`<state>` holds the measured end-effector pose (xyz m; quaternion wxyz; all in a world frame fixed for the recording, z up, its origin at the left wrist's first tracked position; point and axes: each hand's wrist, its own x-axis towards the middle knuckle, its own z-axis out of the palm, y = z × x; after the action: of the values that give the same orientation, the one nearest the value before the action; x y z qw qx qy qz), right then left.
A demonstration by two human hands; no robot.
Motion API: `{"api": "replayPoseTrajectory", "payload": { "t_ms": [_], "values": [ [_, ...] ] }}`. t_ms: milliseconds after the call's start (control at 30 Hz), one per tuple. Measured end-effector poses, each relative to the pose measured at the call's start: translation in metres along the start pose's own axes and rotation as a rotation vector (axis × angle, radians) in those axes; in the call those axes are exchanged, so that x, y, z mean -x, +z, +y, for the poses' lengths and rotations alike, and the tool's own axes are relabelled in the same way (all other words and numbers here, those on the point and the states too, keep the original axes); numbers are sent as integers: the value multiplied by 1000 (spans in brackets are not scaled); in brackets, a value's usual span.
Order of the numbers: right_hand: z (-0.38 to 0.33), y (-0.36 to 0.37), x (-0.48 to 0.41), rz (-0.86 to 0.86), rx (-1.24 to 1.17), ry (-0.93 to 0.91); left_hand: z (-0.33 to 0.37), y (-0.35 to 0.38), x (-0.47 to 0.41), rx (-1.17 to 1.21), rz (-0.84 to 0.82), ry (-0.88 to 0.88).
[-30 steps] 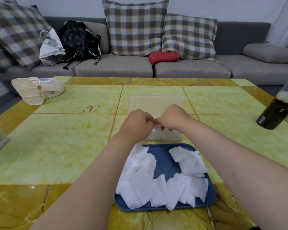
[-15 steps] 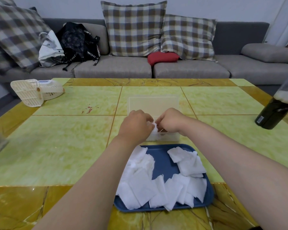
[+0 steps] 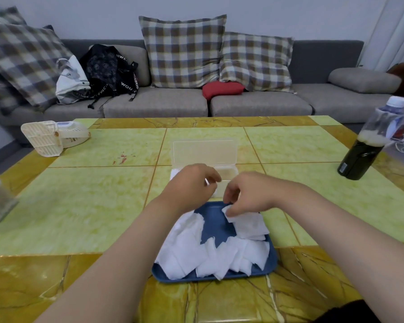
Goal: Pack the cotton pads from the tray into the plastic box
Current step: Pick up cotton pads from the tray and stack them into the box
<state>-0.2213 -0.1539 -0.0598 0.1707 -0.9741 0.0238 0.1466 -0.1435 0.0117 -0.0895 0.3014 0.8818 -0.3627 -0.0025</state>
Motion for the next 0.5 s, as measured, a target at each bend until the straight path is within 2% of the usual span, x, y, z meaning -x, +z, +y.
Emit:
{"api": "replayPoseTrajectory", "payload": {
  "t_ms": [100, 200, 333, 500],
  "values": [
    [-4, 15, 7, -76, 243, 36, 12, 7, 9, -5, -154, -28],
    [-1, 28, 6, -3, 254, 44, 14, 14, 17, 4, -258, -68],
    [9, 27, 8, 130, 29, 20, 13, 18, 20, 45, -274, -95],
    [17, 16, 11, 211, -268, -49, 16, 17, 18, 252, -198, -145]
  ]
}}
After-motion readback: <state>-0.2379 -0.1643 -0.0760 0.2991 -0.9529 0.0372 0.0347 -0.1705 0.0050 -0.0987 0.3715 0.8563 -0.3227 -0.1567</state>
